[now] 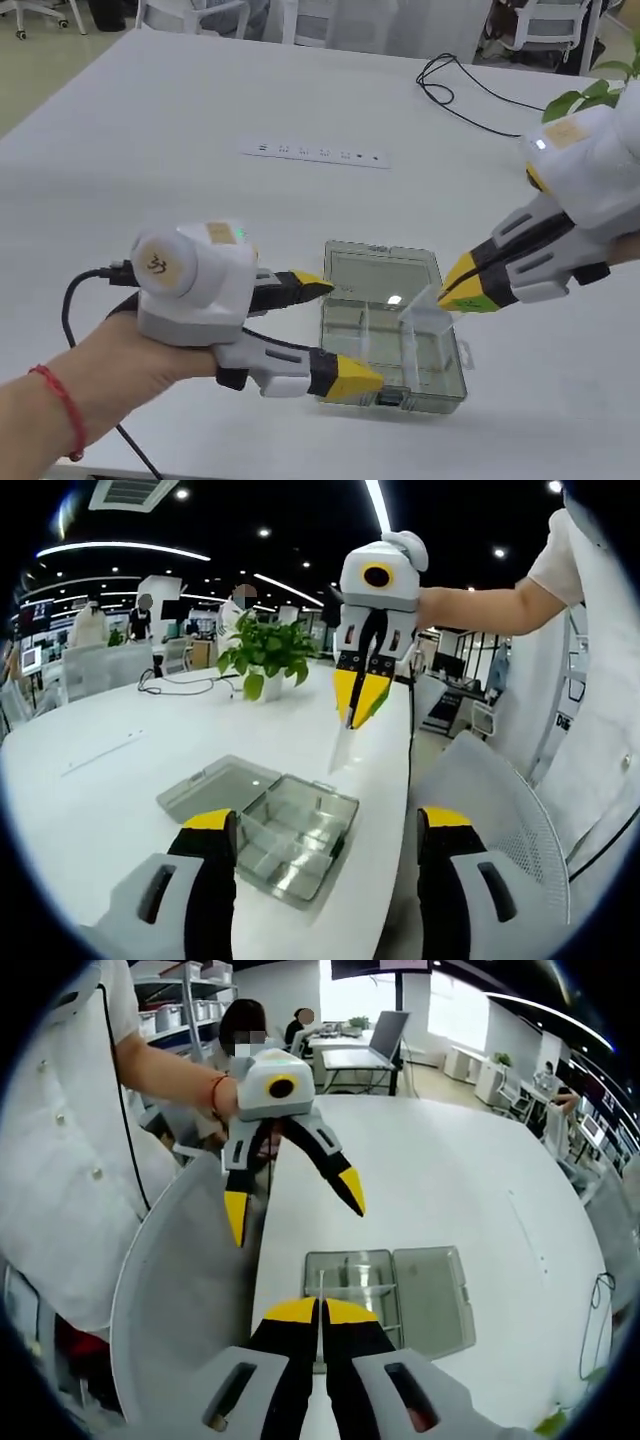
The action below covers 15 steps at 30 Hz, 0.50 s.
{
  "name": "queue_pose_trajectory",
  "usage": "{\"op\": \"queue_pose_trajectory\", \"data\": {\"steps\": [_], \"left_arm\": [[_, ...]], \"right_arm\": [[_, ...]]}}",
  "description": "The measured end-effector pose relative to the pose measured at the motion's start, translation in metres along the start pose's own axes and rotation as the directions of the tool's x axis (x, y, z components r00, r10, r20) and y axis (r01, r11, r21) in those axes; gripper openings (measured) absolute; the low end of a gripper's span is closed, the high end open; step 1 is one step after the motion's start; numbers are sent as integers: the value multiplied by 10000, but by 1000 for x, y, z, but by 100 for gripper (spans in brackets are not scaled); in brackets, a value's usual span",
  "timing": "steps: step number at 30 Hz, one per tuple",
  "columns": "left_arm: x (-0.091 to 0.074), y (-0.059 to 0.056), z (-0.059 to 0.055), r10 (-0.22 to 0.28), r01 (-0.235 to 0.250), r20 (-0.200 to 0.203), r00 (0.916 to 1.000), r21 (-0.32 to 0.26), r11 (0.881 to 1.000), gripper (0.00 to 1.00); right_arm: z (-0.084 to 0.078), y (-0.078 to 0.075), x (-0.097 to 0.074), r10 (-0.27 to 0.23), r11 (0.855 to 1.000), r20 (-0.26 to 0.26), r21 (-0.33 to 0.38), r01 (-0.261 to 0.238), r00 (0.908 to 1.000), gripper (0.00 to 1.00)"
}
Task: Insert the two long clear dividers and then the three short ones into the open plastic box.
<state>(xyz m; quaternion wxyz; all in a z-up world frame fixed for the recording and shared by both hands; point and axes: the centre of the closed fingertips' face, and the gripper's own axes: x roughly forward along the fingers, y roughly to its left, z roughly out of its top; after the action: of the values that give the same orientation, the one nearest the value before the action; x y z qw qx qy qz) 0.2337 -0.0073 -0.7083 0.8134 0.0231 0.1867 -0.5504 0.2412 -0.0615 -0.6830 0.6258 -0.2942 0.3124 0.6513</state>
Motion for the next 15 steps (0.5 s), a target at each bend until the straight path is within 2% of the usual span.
{"op": "queue_pose_trajectory", "data": {"steps": [2,5,10,15], "left_arm": [[-1,1,-3,-30,32,-110,9999,121,9999,77],[-2,3,-6,-47,52,-238,9997,227,9997,84],[-2,8,-10,-65,79,-401,9992,346,9994,94],[-3,13,-16,-32,56,-563,9984,416,9991,100]], "right_arm": [[-2,-4,3,-66,10000,-6,40,66,10000,3],[-7,-15,8,-208,9998,-45,74,208,9998,3],[-14,-25,19,-392,9990,-69,233,394,9992,3],[-19,-25,30,-416,9983,-107,399,420,9991,3]]}}
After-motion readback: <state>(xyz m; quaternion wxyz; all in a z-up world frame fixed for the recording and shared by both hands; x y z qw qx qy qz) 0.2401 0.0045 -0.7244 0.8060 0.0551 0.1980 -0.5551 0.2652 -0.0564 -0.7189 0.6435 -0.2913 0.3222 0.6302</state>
